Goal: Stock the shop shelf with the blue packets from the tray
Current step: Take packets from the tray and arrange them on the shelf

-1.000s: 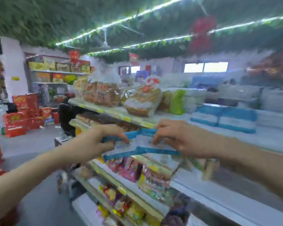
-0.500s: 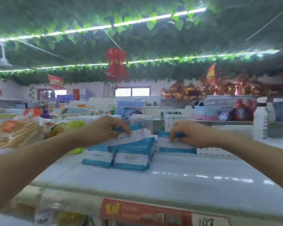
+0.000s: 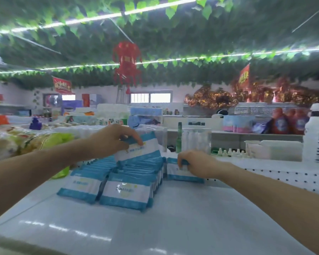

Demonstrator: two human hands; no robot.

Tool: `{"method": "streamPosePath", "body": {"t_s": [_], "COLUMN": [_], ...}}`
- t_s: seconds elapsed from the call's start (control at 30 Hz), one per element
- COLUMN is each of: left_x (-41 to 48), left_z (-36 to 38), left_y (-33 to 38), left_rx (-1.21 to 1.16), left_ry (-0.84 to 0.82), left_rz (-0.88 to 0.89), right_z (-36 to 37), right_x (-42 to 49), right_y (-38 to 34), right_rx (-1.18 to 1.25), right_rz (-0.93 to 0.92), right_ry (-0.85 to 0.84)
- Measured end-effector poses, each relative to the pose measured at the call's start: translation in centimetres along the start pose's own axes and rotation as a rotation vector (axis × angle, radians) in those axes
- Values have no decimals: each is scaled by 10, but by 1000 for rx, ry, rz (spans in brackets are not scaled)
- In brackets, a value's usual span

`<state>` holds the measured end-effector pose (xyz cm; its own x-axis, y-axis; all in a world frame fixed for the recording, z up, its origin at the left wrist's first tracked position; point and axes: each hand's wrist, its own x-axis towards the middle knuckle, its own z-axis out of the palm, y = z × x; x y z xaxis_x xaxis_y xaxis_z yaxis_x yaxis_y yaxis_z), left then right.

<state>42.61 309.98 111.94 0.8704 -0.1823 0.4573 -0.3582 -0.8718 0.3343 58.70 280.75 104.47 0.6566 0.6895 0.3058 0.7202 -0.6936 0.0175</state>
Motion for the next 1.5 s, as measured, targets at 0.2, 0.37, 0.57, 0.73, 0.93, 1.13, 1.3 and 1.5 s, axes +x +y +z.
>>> {"method": "streamPosePath", "body": {"t_s": [0.2,0.37,0.57,0.73,0.93,1.13,1.3,1.5], "left_x": [20,53,87,111,122,121,124,131], "left_z": [7,18,38,68,119,136,140,145], "left_y": [-16,-9,20,30,30,13,4,11], "left_rx": [-52,-86,-121,-162,-156,-140,-28,172], "left_ry": [-20,-27,-83,-138,-270,-403,-438,-475], "left_rz": [2,37,151,209,230,249,307,350], "right_z": [12,26,5,-27,-52,-65,-76,-84], "right_x": [0,-4,-18,-51,-94,-121,-132,-139], "right_y": [3,5,17,50,76,89,90,89], "right_rx": [-168,-298,-250,-166,-198,-219,-211,-225], "right_rz": [-92,-130,-56,61,108,106,94,93], "right_ry": [60,177,196,280,316,302,320,343]}}
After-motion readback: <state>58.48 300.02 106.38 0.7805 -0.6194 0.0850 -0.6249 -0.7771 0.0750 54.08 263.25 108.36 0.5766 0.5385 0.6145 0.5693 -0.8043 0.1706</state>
